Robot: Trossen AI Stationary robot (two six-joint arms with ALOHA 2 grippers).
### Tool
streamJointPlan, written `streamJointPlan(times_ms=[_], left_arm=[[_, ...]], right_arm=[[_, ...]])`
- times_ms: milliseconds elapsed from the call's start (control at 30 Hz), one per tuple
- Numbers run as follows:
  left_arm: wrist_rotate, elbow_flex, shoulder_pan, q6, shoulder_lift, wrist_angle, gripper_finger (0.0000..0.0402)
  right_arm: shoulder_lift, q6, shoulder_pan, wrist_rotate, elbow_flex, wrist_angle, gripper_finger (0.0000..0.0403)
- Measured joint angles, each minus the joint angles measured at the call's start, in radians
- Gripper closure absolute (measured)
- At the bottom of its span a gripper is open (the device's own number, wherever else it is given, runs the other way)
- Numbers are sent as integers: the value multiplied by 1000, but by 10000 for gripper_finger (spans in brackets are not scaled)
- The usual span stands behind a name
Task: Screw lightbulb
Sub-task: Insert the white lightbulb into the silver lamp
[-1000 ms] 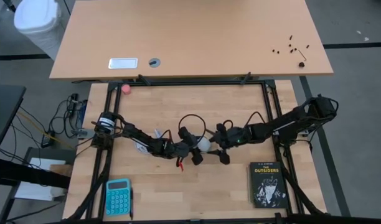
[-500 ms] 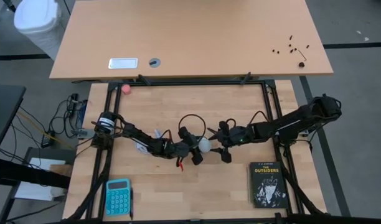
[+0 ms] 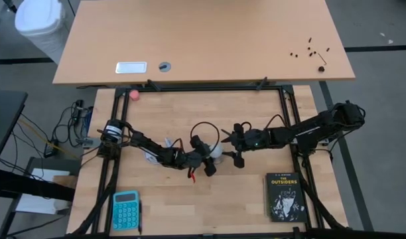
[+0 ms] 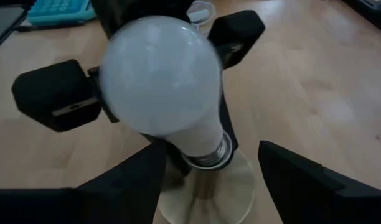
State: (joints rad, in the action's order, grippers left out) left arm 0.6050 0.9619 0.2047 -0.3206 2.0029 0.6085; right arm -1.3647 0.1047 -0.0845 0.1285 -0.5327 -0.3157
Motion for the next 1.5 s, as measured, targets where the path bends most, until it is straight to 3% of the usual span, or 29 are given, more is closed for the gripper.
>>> streamJointPlan(times_ms=[233, 700, 867, 1100, 1500], left_arm=[[-15, 0, 2, 25, 0, 1, 202], [-28, -3, 14, 86, -16, -2, 104], [-18, -2, 37, 84, -34, -36, 101], [109, -1, 81, 85, -119, -200, 103], [88, 11, 93, 113, -147, -234, 103]], right_arm=[[0, -3, 24, -28, 0, 36, 141], [0, -2, 23, -44, 0, 44, 146], [4, 0, 23, -44, 0, 63, 146], [20, 0, 22, -45, 0, 77, 146], [18, 23, -7, -80, 0, 41, 149]])
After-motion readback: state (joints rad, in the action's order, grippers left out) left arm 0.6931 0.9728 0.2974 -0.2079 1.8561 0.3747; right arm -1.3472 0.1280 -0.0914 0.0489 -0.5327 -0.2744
